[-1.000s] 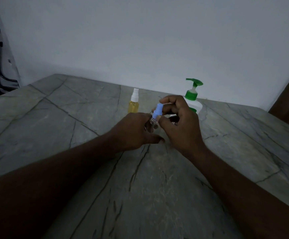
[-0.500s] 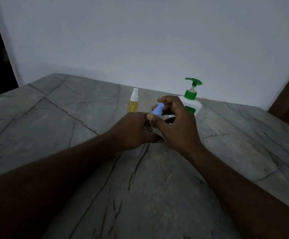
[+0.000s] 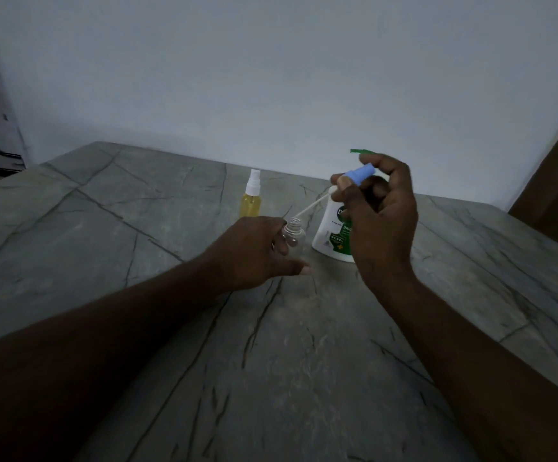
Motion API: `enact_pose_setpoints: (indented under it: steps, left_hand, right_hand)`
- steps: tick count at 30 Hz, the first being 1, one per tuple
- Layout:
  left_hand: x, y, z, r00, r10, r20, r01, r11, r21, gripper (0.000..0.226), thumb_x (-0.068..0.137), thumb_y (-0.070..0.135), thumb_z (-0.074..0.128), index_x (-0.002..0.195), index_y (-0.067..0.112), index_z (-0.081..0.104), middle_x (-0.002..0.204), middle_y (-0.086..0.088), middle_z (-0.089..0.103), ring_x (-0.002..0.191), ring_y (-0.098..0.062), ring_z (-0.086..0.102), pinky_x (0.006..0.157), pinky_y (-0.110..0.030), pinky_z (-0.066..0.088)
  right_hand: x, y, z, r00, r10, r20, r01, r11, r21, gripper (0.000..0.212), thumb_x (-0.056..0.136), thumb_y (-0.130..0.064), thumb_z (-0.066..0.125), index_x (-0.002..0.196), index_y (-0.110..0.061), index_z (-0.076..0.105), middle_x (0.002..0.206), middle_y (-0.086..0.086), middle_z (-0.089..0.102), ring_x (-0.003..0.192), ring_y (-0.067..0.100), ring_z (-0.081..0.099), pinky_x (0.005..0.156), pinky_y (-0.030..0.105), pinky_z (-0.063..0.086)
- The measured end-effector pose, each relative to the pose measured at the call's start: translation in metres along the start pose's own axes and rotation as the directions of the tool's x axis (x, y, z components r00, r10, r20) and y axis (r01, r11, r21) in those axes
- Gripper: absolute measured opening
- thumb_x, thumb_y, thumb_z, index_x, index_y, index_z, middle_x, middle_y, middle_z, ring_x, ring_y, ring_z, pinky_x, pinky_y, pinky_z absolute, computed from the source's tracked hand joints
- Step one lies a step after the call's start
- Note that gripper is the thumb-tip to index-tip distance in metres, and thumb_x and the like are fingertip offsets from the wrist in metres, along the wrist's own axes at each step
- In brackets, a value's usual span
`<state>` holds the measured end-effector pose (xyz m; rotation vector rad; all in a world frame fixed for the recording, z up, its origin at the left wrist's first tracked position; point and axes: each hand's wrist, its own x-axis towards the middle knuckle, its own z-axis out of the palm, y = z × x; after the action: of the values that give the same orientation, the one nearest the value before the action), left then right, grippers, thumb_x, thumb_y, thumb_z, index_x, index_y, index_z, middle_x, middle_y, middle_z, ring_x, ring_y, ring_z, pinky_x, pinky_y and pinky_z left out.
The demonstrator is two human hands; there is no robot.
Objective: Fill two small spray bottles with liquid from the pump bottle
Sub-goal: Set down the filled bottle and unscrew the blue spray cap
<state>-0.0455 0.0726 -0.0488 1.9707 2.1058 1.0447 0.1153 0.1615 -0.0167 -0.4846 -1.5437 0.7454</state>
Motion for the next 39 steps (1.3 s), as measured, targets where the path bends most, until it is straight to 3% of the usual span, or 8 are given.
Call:
enact_pose_setpoints:
  steps: [4,10,13,16,21,25,33,39]
  left_hand:
    - [0.0,-0.001,0.0,1.0,-0.016,-0.003,0.016,1.0,-0.004,0.039,0.072,0.06,0.082,0.078,0.037,0.05,0.077,0.016,0.059,0.067,0.0,0.056,0.057,-0.019,0.038]
    - [-0.002,-0.006,-0.004,0.992,-0.017,-0.122,0.019,1.0,0.015,0.042,0.072,0.064,0.08,0.086,0.032,0.058,0.081,0.016,0.062,0.071,-0.001,0.059,0.061,-0.024,0.044]
    - [-0.001,-0.008,-0.008,0.983,-0.038,-0.18,0.041,0.999,0.016,0.05,0.074,0.063,0.079,0.102,0.024,0.065,0.085,0.012,0.066,0.074,-0.003,0.062,0.065,-0.027,0.051]
    - [0.0,-0.01,-0.008,0.982,-0.049,-0.183,0.062,0.996,0.06,0.047,0.075,0.063,0.078,0.096,0.026,0.058,0.08,0.014,0.063,0.068,0.0,0.059,0.057,-0.022,0.041]
    - [0.001,-0.015,-0.004,0.984,-0.035,-0.173,0.051,0.995,0.09,0.053,0.076,0.063,0.077,0.107,0.023,0.06,0.086,0.014,0.063,0.072,-0.001,0.059,0.062,-0.024,0.048]
    - [0.003,-0.019,-0.002,0.986,-0.007,-0.169,0.027,0.993,0.116,0.054,0.075,0.063,0.078,0.107,0.023,0.062,0.09,0.01,0.067,0.073,-0.002,0.061,0.066,-0.028,0.055]
    - [0.002,-0.017,-0.002,0.985,-0.018,-0.169,0.039,0.991,0.126,0.054,0.074,0.065,0.078,0.101,0.021,0.061,0.087,0.011,0.067,0.07,-0.001,0.06,0.062,-0.025,0.051]
    - [0.0,-0.013,-0.002,0.986,-0.061,-0.156,0.073,0.995,0.072,0.065,0.075,0.06,0.08,0.121,0.022,0.054,0.092,0.012,0.064,0.076,-0.003,0.06,0.064,-0.021,0.047]
  right_hand:
    - [0.004,-0.004,-0.004,0.999,0.01,-0.04,-0.009,1.0,0.017,0.041,0.089,-0.039,0.072,0.123,-0.018,0.059,0.094,0.005,0.079,0.084,0.027,0.076,0.079,0.053,0.061]
    - [0.007,0.002,-0.009,0.996,-0.079,-0.041,0.075,0.994,-0.083,0.023,0.091,-0.033,0.073,0.107,-0.025,0.06,0.101,-0.002,0.079,0.092,0.014,0.077,0.085,0.047,0.062]
    - [0.002,0.01,-0.01,0.956,-0.244,0.162,0.285,0.9,-0.33,0.026,0.089,-0.033,0.077,0.105,-0.014,0.068,0.102,-0.006,0.075,0.091,0.004,0.072,0.078,0.034,0.062]
    - [-0.002,0.022,-0.006,0.883,-0.277,0.379,0.444,0.753,-0.485,0.027,0.087,-0.045,0.077,0.099,-0.022,0.071,0.099,-0.008,0.069,0.083,0.009,0.065,0.072,0.034,0.056]
    - [-0.012,0.029,0.001,0.851,-0.134,0.508,0.463,0.647,-0.605,0.021,0.092,-0.038,0.072,0.109,-0.026,0.071,0.1,-0.003,0.076,0.087,0.016,0.069,0.079,0.028,0.052]
    - [-0.015,0.032,0.0,0.81,-0.004,0.587,0.485,0.569,-0.664,0.022,0.095,-0.037,0.065,0.115,-0.028,0.068,0.103,0.001,0.076,0.092,0.023,0.07,0.079,0.034,0.056]
    - [-0.014,0.036,0.0,0.823,0.016,0.568,0.472,0.538,-0.699,0.019,0.095,-0.042,0.062,0.108,-0.03,0.066,0.097,-0.001,0.074,0.088,0.019,0.067,0.074,0.032,0.055]
    - [-0.007,0.03,-0.008,0.892,-0.136,0.431,0.417,0.615,-0.669,0.015,0.093,-0.042,0.069,0.096,-0.027,0.072,0.077,-0.003,0.073,0.069,0.015,0.065,0.064,0.026,0.048]
